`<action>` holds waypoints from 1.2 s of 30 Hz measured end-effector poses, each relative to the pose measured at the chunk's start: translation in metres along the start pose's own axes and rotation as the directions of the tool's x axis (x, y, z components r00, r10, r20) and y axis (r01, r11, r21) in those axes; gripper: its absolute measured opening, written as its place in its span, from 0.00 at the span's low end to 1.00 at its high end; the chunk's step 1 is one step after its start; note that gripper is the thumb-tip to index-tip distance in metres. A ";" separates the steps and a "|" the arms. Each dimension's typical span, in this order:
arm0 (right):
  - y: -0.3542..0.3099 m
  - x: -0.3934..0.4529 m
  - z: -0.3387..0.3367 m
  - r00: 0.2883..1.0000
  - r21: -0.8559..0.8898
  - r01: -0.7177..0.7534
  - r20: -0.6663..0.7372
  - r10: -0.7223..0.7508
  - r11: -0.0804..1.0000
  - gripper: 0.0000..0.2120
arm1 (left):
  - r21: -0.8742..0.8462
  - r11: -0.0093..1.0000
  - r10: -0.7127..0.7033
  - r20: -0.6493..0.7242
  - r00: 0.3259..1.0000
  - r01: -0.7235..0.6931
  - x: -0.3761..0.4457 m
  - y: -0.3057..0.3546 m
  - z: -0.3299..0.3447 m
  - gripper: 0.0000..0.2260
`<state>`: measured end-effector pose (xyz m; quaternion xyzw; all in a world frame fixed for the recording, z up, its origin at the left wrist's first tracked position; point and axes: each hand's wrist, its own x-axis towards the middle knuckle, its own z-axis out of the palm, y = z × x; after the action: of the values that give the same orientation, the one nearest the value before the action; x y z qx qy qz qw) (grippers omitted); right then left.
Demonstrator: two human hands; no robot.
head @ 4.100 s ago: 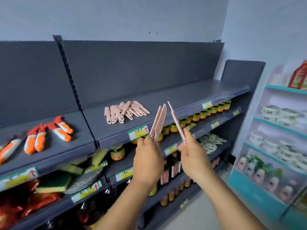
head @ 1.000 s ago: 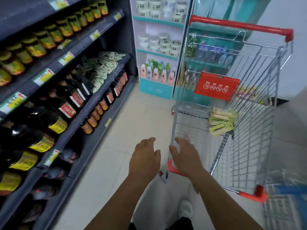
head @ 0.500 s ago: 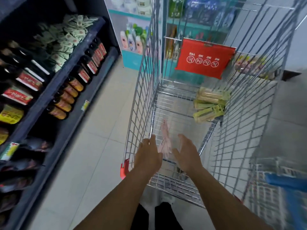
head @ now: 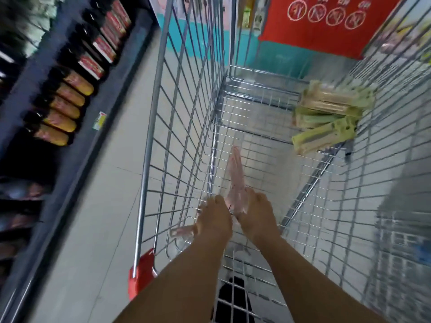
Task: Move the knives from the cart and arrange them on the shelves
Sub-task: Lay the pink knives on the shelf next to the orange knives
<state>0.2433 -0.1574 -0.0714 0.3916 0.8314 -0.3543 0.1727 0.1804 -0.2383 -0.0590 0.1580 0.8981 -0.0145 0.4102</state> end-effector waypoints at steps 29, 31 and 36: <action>-0.016 0.012 -0.038 0.997 0.194 -0.060 -0.028 0.066 0.979 0.16 | -0.556 0.823 0.025 -0.171 0.985 -0.118 -0.011 0.007 -0.071 0.18; -0.027 0.000 -0.061 0.997 0.212 -0.025 -0.069 0.040 0.977 0.18 | -0.620 0.773 0.005 -0.206 0.979 -0.134 -0.026 0.010 -0.089 0.11; -0.065 -0.036 -0.117 0.986 0.279 0.101 -0.154 -0.059 0.955 0.12 | -0.662 0.699 -0.007 -0.383 0.924 -0.270 -0.074 0.012 -0.138 0.11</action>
<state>0.2143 -0.1202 0.0592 0.4031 0.7970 -0.4480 0.0393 0.1284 -0.2255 0.0880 0.0545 0.8801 0.3875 0.2689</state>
